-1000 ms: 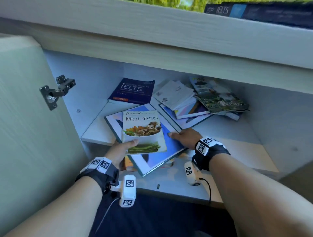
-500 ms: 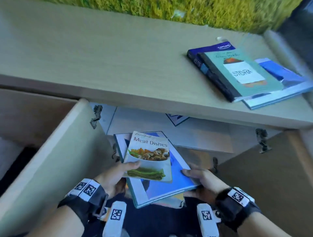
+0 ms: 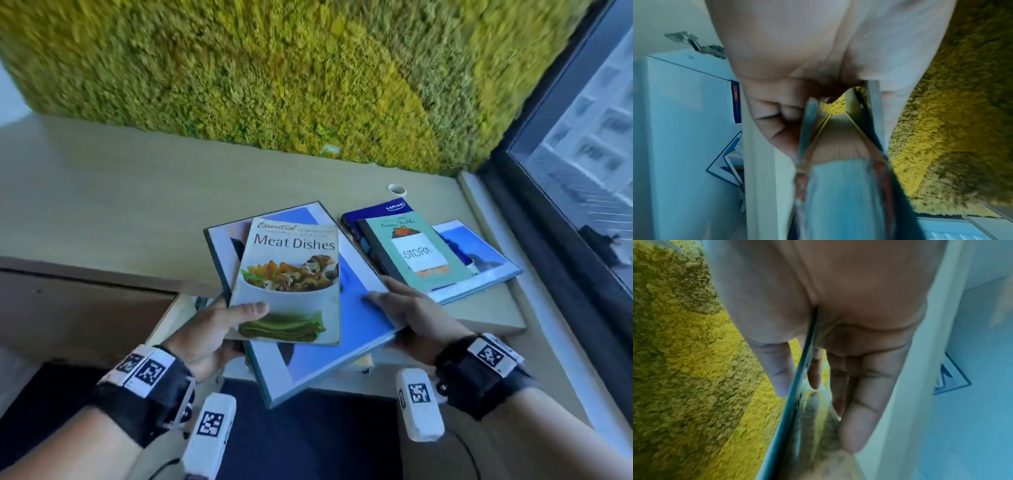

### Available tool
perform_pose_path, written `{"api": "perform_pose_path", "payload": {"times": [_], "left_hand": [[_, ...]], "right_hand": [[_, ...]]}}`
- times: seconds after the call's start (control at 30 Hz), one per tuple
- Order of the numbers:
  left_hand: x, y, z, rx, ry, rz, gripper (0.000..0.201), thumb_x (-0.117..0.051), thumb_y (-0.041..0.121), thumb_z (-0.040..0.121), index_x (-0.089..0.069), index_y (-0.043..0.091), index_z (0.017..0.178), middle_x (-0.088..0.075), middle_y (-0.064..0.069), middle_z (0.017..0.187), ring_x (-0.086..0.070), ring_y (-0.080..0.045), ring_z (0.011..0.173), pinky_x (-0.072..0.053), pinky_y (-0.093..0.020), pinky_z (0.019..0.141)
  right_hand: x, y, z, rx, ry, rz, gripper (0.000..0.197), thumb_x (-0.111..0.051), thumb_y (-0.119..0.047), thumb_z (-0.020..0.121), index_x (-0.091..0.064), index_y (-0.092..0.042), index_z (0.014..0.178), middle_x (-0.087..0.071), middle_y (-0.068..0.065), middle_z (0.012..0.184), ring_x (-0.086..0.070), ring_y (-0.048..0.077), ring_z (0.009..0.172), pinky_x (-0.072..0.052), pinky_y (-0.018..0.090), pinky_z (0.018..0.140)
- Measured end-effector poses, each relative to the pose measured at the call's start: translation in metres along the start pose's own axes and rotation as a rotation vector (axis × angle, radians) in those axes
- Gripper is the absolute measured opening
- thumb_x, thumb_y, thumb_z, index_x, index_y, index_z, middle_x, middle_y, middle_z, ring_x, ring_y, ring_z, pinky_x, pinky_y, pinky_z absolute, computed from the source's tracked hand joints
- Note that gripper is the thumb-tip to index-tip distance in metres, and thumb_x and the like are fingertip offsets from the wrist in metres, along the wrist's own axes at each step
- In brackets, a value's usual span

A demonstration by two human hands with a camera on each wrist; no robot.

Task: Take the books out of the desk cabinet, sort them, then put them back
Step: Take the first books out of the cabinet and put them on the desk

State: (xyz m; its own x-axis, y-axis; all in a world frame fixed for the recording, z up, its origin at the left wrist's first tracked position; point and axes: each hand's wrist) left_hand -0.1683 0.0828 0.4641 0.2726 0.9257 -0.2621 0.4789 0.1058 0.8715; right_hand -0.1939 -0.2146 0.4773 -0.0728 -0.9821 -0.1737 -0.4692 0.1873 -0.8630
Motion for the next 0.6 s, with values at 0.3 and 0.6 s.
{"api": "perform_pose_path", "payload": {"times": [0.3,0.6], "left_hand": [[-0.004,-0.009,0.183,0.064,0.175,0.003,0.049,-0.085,0.032,0.08,-0.064,0.011,0.118,-0.068,-0.016,0.124,-0.068,-0.035,0.104,-0.056,-0.055,0.09],[0.031,-0.014,0.175,-0.279,0.611,0.802,0.094,-0.057,0.069,0.086,-0.029,0.013,0.157,-0.042,-0.023,0.148,-0.037,-0.034,0.139,-0.032,-0.044,0.114]], "right_hand": [[0.032,-0.018,0.107,0.095,0.42,-0.102,0.039,-0.069,-0.034,0.087,-0.063,-0.018,0.123,-0.065,0.009,0.116,-0.064,0.032,0.099,-0.057,0.047,0.089],[0.07,0.099,0.067,0.303,0.191,-0.733,0.029,-0.064,-0.013,0.098,-0.064,-0.017,0.127,-0.049,-0.009,0.145,-0.066,0.012,0.1,-0.055,0.019,0.082]]}}
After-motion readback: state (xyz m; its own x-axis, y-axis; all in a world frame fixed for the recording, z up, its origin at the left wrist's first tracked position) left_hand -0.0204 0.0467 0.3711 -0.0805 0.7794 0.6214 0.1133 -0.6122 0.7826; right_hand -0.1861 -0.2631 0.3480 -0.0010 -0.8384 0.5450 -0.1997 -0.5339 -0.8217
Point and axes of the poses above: each hand's wrist, its own z-axis towards the middle knuckle, its own x-axis out of the back of the hand, y = z × x
